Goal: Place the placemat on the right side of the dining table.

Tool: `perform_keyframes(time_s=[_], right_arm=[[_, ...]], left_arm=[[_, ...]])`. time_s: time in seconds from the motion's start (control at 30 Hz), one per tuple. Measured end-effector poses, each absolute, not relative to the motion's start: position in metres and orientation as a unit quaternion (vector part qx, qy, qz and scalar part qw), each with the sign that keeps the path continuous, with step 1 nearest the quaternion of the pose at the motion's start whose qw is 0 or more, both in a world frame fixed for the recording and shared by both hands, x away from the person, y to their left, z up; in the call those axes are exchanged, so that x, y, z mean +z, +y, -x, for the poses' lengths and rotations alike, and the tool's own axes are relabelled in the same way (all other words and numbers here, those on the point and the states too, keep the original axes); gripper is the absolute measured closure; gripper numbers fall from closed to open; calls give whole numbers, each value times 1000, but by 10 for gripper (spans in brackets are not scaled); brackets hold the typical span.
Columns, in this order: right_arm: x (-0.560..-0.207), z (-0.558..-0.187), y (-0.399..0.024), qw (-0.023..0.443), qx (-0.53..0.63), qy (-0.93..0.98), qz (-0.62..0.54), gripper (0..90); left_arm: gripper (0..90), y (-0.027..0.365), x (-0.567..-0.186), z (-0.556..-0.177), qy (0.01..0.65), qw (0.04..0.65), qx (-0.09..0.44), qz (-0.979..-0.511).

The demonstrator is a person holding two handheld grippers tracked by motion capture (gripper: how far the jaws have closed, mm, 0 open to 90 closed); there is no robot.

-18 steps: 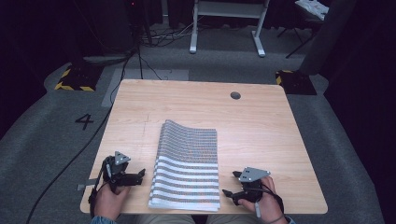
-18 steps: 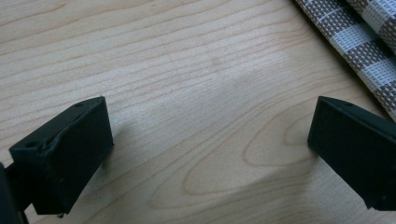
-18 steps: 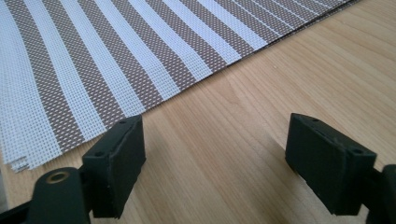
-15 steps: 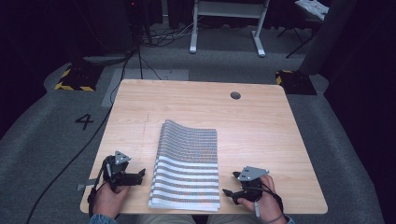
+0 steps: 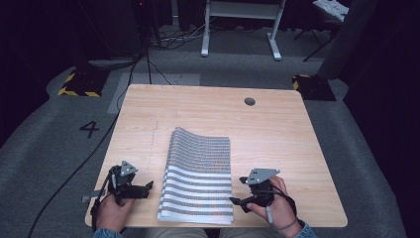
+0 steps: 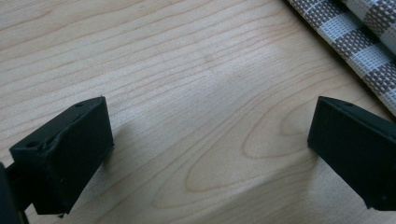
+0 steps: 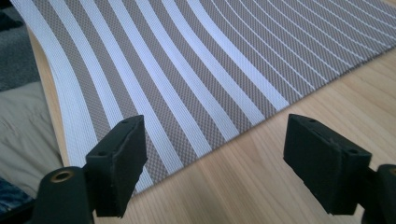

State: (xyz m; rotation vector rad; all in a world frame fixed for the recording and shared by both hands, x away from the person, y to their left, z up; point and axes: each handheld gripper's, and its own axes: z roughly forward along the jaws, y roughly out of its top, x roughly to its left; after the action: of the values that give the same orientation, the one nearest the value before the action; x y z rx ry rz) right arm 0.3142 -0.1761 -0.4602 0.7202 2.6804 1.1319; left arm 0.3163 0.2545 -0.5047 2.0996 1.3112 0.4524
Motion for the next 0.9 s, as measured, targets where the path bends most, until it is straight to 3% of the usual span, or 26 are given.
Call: perform_keyframes(time_s=[0.33,0.9], right_arm=[[-431,-339,-131,50,399,888,-223,154],[-426,-378,-44,42,396,885,-240,158]], left_arm=[[5,255,-505,-315,500,307,173,-791],[2,255,-505,-315,499,309,172,-791]])
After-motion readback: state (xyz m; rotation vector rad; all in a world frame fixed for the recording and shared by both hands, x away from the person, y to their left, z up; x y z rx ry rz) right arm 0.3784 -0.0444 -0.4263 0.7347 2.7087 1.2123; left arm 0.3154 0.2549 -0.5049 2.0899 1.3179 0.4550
